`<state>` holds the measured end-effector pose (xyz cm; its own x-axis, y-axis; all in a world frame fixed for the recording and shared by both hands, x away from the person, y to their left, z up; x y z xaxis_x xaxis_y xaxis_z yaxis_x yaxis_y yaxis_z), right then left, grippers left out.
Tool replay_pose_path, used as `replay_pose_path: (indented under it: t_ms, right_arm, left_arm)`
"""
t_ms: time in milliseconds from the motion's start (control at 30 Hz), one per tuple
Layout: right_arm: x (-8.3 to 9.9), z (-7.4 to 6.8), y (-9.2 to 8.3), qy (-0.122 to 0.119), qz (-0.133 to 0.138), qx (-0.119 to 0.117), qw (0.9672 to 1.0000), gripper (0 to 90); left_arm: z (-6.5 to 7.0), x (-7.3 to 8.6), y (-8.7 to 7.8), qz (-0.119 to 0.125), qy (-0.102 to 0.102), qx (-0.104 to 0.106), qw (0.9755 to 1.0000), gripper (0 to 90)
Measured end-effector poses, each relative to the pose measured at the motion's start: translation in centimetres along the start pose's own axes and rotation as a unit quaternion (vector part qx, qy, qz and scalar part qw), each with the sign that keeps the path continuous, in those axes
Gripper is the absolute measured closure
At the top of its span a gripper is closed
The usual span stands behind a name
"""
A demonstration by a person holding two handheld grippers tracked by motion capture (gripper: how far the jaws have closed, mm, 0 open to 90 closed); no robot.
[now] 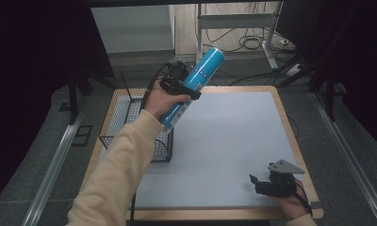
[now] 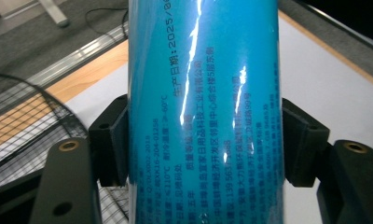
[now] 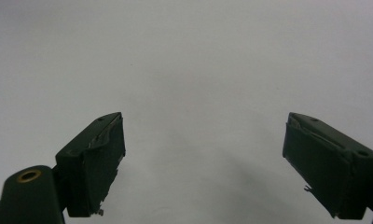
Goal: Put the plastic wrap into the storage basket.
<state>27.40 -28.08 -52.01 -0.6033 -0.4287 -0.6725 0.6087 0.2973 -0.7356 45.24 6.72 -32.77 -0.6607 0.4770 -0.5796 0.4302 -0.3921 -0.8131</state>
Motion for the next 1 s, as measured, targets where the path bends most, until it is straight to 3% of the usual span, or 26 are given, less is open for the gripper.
replay_pose_path:
  t_ms: [233,567,700,1000]
  right_arm:
    - [0.0,0.2,0.0,0.004,-0.001,0.003,1.0000,13.2]
    - [0.1,0.2,0.1,0.003,-0.004,0.006,1.0000,13.2]
    - [0.1,0.2,0.1,0.004,-0.004,0.006,1.0000,13.3]
    - [0.1,0.1,0.1,0.004,-0.005,0.007,1.0000,13.3]
  left_arm:
    - [-2.3,0.1,-0.1,0.003,-0.005,-0.021,0.9998,31.8]
    - [-4.5,0.9,0.1,0.003,-0.020,-0.030,0.9994,31.8]
    - [-5.2,1.5,0.6,-0.006,-0.023,-0.041,0.9989,31.8]
    - [-6.8,3.0,2.0,-0.026,-0.039,-0.045,0.9979,31.8]
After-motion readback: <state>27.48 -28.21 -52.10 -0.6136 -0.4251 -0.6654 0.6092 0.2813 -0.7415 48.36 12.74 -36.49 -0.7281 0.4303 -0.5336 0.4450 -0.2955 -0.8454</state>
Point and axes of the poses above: each handheld gripper's, and its own axes: y roughly forward along the jaws, x roughly out of its underside, z roughly to its right, the point moved 1 cm from there along y, roughly forward along the jaws, and after that the axes turned 8 degrees about -z, right-handed, at the moved point
